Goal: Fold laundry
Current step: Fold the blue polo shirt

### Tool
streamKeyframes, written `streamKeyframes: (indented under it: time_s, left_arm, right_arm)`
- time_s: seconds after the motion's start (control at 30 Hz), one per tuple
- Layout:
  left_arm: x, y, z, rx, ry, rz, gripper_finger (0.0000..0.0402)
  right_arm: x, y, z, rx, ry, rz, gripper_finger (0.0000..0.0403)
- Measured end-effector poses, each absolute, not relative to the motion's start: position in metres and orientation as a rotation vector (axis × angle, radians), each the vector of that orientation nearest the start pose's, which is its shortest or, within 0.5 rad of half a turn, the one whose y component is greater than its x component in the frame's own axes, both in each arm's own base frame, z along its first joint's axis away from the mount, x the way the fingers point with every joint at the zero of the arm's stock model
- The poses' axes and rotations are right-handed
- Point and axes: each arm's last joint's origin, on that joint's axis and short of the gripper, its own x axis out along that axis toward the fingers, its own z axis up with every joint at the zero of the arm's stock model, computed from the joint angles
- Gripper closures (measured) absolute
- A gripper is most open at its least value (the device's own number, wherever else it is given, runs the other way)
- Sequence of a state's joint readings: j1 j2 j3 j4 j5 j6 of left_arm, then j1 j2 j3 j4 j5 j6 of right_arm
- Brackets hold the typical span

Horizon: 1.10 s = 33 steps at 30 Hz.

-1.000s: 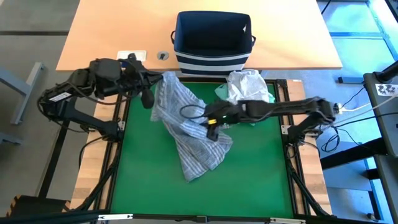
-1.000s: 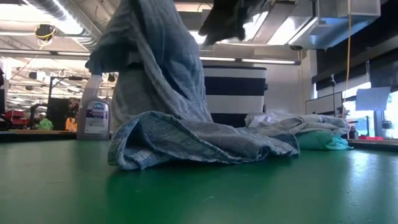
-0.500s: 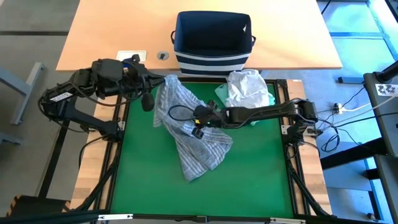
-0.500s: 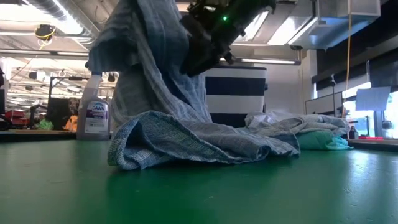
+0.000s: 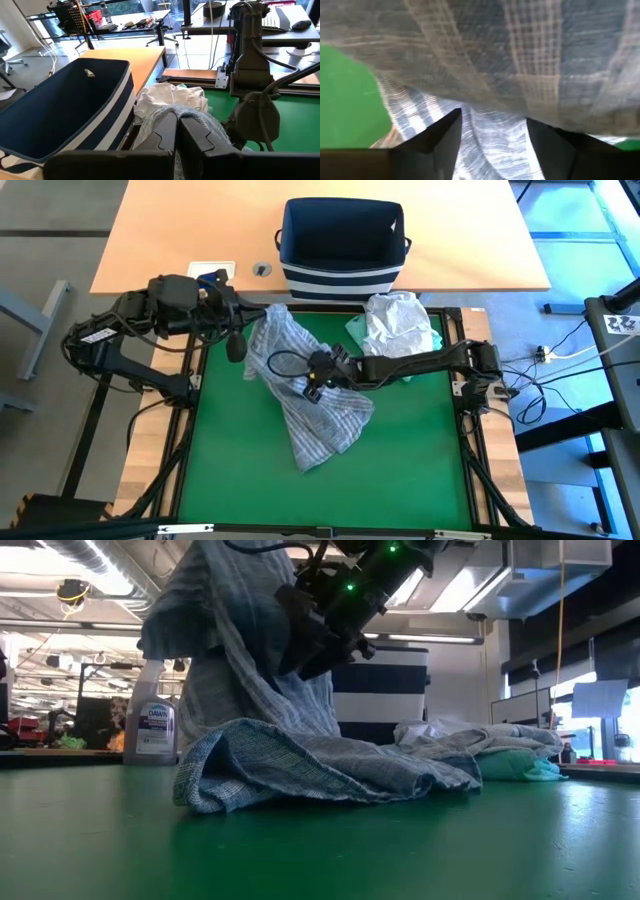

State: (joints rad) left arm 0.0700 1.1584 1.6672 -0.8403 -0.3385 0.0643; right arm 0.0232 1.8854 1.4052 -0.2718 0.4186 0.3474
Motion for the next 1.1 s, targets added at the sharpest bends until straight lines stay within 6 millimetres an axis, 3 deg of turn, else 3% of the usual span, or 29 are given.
streamKeyframes:
  time_s: [0.2, 0.37, 0.5, 0.63, 0.73, 0.9, 1.1]
  left_arm:
    - [0.188, 0.022, 0.486, 0.106, 0.344, 0.378, 0.0395]
    - [0.188, 0.022, 0.486, 0.106, 0.347, 0.378, 0.0395]
    - [0.188, 0.022, 0.486, 0.106, 0.348, 0.378, 0.0395]
    - [0.188, 0.022, 0.486, 0.106, 0.349, 0.379, 0.0395]
    - [0.188, 0.023, 0.486, 0.107, 0.349, 0.386, 0.0395]
    - [0.187, 0.023, 0.485, 0.108, 0.361, 0.419, 0.0395]
    - [0.184, 0.026, 0.482, 0.089, 0.387, 0.520, 0.0395]
  right_arm:
    - [0.429, -0.005, 0.218, 0.185, 0.588, -0.526, 0.0143]
    - [0.439, -0.006, 0.207, 0.166, 0.502, -0.612, 0.0156]
    - [0.438, -0.009, 0.205, 0.107, 0.503, -0.691, 0.0214]
    - [0.435, -0.009, 0.215, 0.012, 0.520, -0.669, 0.0318]
    - [0.425, -0.005, 0.246, -0.046, 0.541, -0.614, 0.0387]
    - [0.386, 0.003, 0.336, -0.072, 0.575, -0.526, 0.0372]
    - [0.314, 0.004, 0.447, 0.020, 0.549, -0.365, 0.0396]
